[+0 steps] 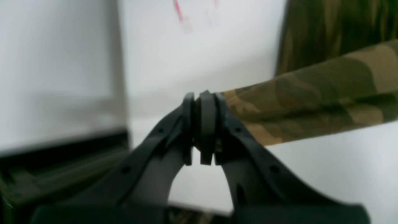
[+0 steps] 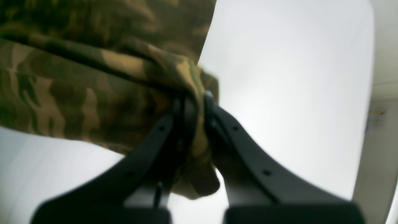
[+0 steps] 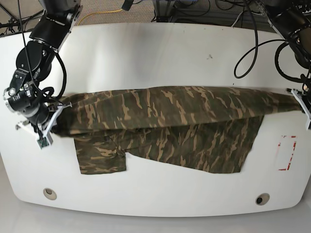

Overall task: Fold the T-shirt properly
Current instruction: 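Drag the shirt with both grippers away from the table edge, then release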

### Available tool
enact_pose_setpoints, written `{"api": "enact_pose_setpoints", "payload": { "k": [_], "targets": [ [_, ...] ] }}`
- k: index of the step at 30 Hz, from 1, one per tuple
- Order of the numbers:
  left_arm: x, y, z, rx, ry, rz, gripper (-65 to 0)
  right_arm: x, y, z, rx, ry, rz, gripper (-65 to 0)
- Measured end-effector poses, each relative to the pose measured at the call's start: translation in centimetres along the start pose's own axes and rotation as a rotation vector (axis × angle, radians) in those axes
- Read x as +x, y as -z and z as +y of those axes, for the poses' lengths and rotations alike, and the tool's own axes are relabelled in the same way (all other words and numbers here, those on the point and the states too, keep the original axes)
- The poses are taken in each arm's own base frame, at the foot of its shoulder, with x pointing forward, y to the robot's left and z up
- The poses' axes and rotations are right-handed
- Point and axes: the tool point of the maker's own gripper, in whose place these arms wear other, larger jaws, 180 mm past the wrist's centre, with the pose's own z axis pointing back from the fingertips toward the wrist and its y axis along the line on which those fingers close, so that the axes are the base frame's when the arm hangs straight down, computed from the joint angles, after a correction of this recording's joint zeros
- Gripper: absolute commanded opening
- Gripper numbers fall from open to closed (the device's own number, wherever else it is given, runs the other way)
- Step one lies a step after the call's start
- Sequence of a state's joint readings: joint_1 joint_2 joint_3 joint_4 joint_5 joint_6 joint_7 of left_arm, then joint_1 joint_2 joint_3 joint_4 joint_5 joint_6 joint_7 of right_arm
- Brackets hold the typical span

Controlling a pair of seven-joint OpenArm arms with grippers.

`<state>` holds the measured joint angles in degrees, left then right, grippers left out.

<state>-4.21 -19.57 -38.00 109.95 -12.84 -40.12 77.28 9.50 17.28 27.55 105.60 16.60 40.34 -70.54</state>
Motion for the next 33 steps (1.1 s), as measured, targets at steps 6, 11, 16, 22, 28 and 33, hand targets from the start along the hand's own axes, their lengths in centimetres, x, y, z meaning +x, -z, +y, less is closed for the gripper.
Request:
{"api": "enact_pose_setpoints", "payload": {
  "k": [6,11,16,22,28,33],
  "targets": [
    [-4.6,0.0,-1.1,-0.026,-0.046,0.085,-65.0,-5.6,-0.9,1.6,0.007,0.066,0.092,-65.0],
    [-6.9,0.0,-2.0,-0.047,-0.014,0.108,-65.0,-9.5,-1.6,3.1,0.025,0.081,0.174,-65.0],
    [-8.5,-0.1,-3.1,-0.075,0.009,0.116,-65.0,-13.0,-2.9,3.7,0.011,0.159,0.232,-65.0],
    [-9.6,0.1,-3.7,-0.099,0.009,0.122,-65.0,-16.4,-4.1,4.5,0.016,0.194,0.299,-65.0],
    [-10.8,1.7,-4.6,-0.154,-0.040,0.107,-65.0,-18.7,-5.3,4.5,-0.003,0.244,0.333,-65.0],
    [-8.9,2.6,-5.3,-0.172,-0.018,0.076,-65.0,-19.5,-5.5,4.6,-0.003,0.254,0.354,-65.0]
  ]
}}
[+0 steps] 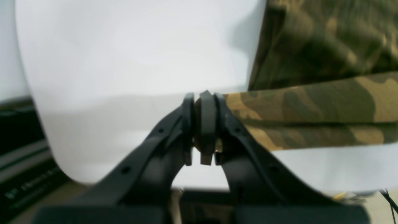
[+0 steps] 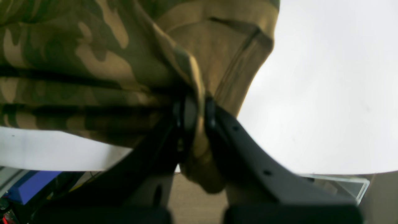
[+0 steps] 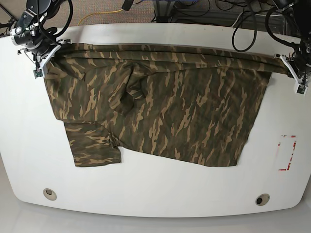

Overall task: Fold the T-shirt properly
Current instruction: 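Drag the shirt with both grippers away from the table edge, then release, then move both grippers down the shirt sides and pinch the hem corners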

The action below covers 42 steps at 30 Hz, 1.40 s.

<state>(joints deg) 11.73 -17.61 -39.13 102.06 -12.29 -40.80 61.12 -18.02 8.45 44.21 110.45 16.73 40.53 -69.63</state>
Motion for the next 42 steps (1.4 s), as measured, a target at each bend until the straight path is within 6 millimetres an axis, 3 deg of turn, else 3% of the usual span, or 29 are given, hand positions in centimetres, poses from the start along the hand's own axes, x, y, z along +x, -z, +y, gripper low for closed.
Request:
{"api": "enact_pose_setpoints", "payload": {
  "k": [3,7,8,10,13,15,17,20,24,28,32,36,42],
  "targets": [
    [2.8,0.2,-0.1,-0.007,0.004,-0.075,-65.0,-0.6,0.2,-0.1,-0.004,0.002,0.023,-65.0],
    [3.2,0.6,-0.7,-0.012,0.036,-0.059,-65.0,-0.9,0.2,-0.1,-0.005,0.002,0.028,-63.6],
    [3.3,0.7,-1.0,-0.018,0.047,-0.054,-65.0,-0.8,0.2,-0.1,-0.005,0.002,0.028,-62.1],
    [3.7,0.9,-1.5,-0.032,0.058,-0.064,-65.0,-0.9,0.2,-0.2,-0.008,0.001,0.031,-53.4],
    [3.8,0.9,-1.5,-0.036,0.058,-0.068,-51.1,-1.1,0.1,-0.6,-0.021,0.006,0.037,-35.2],
    [3.3,1.3,-1.7,-0.041,0.070,-0.043,-37.1,-1.1,-0.1,-0.8,-0.032,-0.001,0.043,-24.6],
    [3.0,1.6,-1.9,-0.050,0.070,-0.026,-25.7,-1.0,-0.5,-1.0,-0.049,-0.007,0.047,-18.4],
    [3.1,1.5,-1.7,-0.046,0.072,-0.031,-16.9,-0.6,-0.8,-1.5,-0.057,0.012,0.023,-17.6],
    [3.1,1.8,-1.9,-0.055,0.065,-0.029,-16.5,0.4,-1.5,-3.5,-0.115,0.086,-0.021,-17.6],
    [4.0,3.3,-1.3,-0.073,0.000,-0.034,-16.5,2.9,-1.2,-4.1,-0.117,0.125,-0.091,-17.6],
    [6.2,4.6,-0.7,-0.102,-0.072,-0.084,-16.5,5.1,0.5,-4.2,-0.062,0.171,-0.129,-17.6],
    [6.7,5.6,-0.8,-0.112,-0.116,-0.107,-16.5,6.9,2.3,-5.3,-0.031,0.200,-0.120,-17.6],
    [8.5,5.6,-1.1,-0.128,-0.130,-0.178,-16.5,12.6,5.1,-5.4,0.073,0.185,-0.212,-17.6]
  ]
}}
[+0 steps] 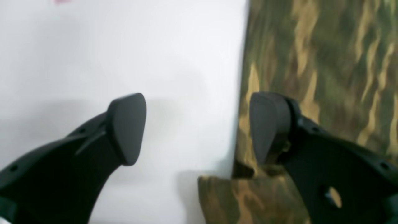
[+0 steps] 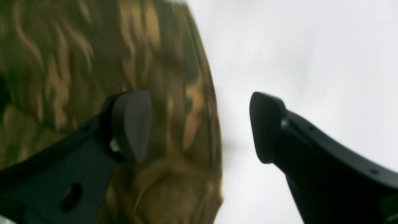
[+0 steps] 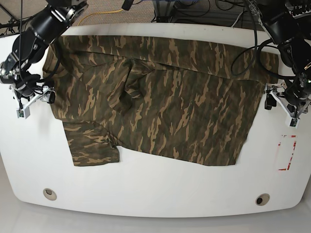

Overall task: Fold the T-shirt properly
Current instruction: 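Move both grippers down the shirt sides and pinch the hem corners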

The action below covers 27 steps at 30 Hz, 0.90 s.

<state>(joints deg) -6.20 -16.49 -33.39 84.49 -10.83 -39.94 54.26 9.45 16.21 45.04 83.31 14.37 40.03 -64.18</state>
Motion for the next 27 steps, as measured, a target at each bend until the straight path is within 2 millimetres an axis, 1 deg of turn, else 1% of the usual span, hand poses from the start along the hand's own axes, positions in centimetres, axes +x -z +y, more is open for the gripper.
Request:
{"api": "enact_pose_setpoints", "payload": {
  "k": [4,6,9,12,16,19,20,22,25,26,27],
  "targets": [
    [-0.3,0.0,0.1,0.005,0.003,0.012,-16.5,0.8,2.4,-0.3,0.058,0.020,-0.001,-17.6],
    [-0.4,0.0,0.0,0.003,0.002,0.012,-16.5,0.7,3.7,-0.3,0.089,0.050,-0.007,-17.6],
    [-0.3,-0.1,0.1,0.004,0.002,0.008,-16.5,-0.3,5.4,-0.2,0.118,0.082,0.023,-17.6],
    [-0.2,-0.1,0.1,0.005,0.002,0.007,-16.7,0.3,6.2,0.0,0.150,0.109,-0.005,-17.6],
    [0.1,-0.1,0.1,0.005,0.001,0.001,-16.5,0.4,6.5,0.8,0.168,0.123,-0.014,-17.6],
    [1.3,0.2,-0.2,0.001,0.008,-0.018,-16.4,0.8,6.9,2.3,0.184,0.106,-0.024,-17.8],
    [1.9,0.4,-0.6,-0.003,-0.001,-0.032,-16.2,0.9,7.1,3.2,0.197,0.091,-0.017,-18.2],
    [2.6,0.9,-1.3,-0.003,-0.036,-0.045,-16.1,1.2,7.5,5.1,0.229,0.067,-0.022,-21.6],
    [3.8,1.3,-1.9,-0.005,-0.062,-0.066,-16.0,1.4,8.0,7.6,0.278,0.053,-0.033,-36.8],
    [4.4,1.3,-1.5,0.013,-0.076,-0.072,-15.8,1.3,8.1,8.0,0.285,0.054,-0.032,-40.6],
    [4.9,1.3,-1.2,0.027,-0.088,-0.082,-15.8,1.3,8.1,8.1,0.287,0.055,-0.032,-46.1]
  ]
}}
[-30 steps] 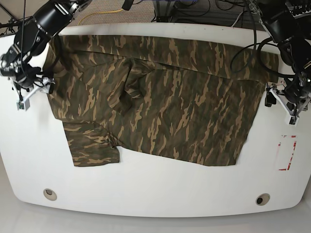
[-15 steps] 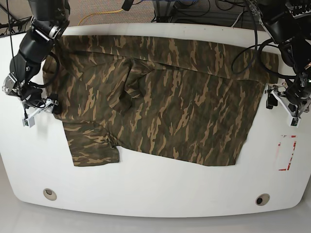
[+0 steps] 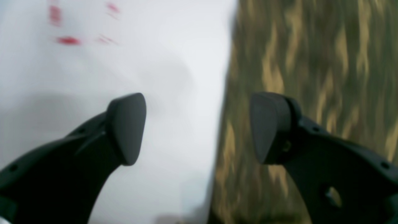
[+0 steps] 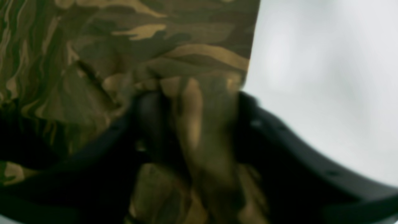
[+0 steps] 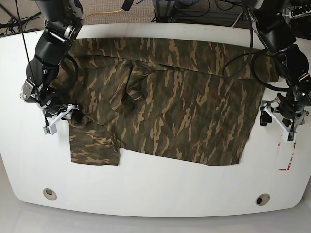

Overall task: Fold the T-shirt properly
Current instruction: 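Move both grippers down the shirt sides and pinch the hem corners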

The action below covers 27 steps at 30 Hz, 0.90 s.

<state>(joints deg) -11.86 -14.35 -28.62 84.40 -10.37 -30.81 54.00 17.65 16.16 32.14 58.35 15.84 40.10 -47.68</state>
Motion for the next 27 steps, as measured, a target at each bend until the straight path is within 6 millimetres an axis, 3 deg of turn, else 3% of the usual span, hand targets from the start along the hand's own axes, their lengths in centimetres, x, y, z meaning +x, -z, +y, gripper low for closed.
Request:
{"api": "enact_pose_setpoints", "payload": {
  "k": [4,10,13,18,23,27],
  "targets": [
    [2.3,0.3,0.0,0.033,-0.092,-0.060,-15.7,-0.4,0.1,0.0,0.000,0.003,0.013,-59.1],
    [2.7,2.9,-1.3,-0.019,-0.171,-0.051,-15.7,0.1,0.7,0.9,0.005,-0.043,0.050,-60.1],
    [1.7,4.9,-2.0,-0.032,-0.190,-0.025,-15.7,0.2,1.2,1.9,0.028,-0.053,0.050,-60.1],
    [-0.9,7.1,-4.0,-0.075,-0.210,0.036,-15.7,0.2,1.2,2.1,0.035,-0.054,0.048,-60.2],
    [-0.6,9.1,-4.2,-0.092,-0.244,0.029,-15.7,0.1,1.3,2.1,0.034,-0.055,0.051,-64.8],
    [-0.4,10.0,-4.4,-0.110,-0.276,0.030,-15.7,0.1,1.3,2.2,0.036,-0.054,0.048,-65.0]
  ]
}}
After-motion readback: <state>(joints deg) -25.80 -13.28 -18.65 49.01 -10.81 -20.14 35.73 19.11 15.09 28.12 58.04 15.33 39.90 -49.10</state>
